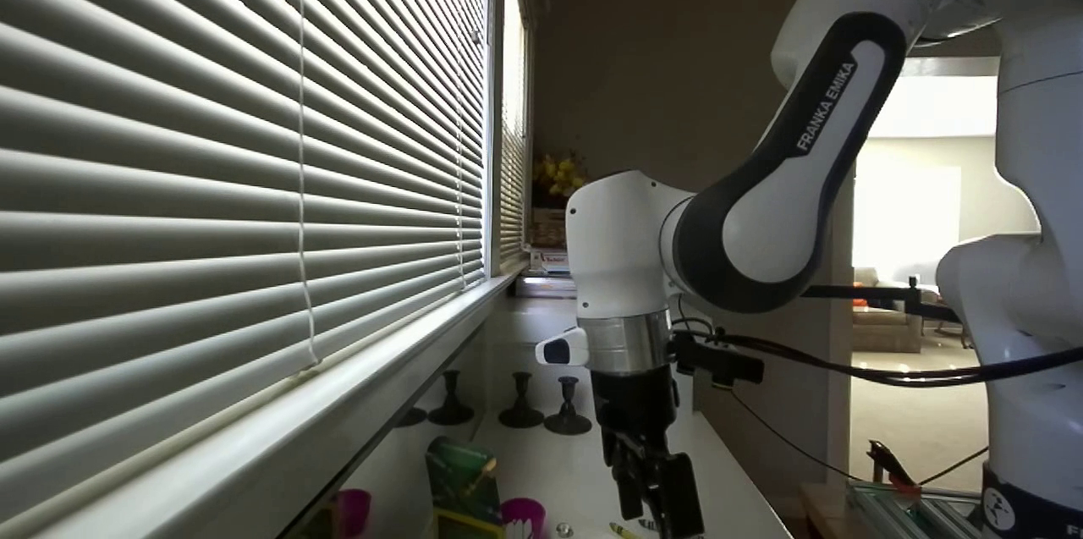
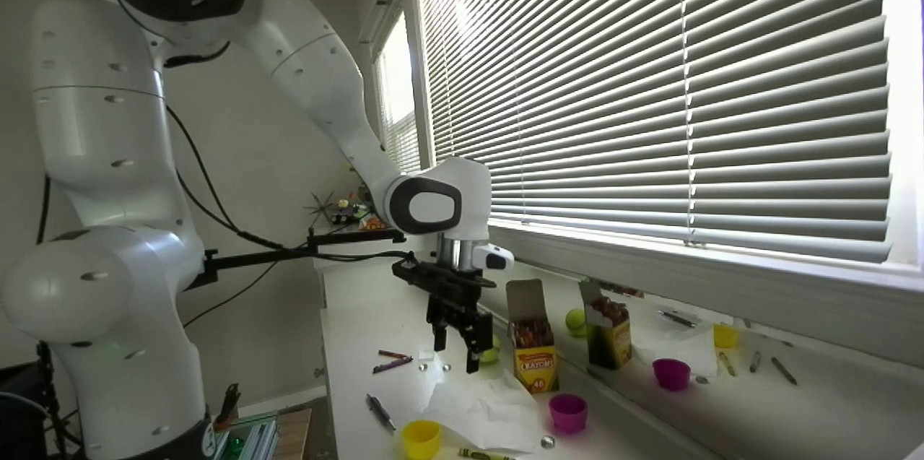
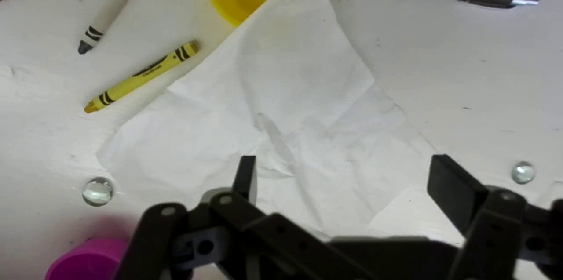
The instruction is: Move the glass bead to the right
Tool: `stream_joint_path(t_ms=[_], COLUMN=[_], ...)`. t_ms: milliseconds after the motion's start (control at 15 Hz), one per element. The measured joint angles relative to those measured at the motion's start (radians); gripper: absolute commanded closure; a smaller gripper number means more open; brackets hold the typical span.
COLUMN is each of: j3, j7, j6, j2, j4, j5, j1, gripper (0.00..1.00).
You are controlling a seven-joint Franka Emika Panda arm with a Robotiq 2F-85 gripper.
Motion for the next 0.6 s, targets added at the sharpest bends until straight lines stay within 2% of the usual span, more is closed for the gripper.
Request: stream_joint_path(t_ms=[600], j3=[-0.002], j7=[0.014], j6=[-0.023], j2=[-0.039], j4=[-0.018], j5=[0.0], j1=[0.01], gripper=[0.0])
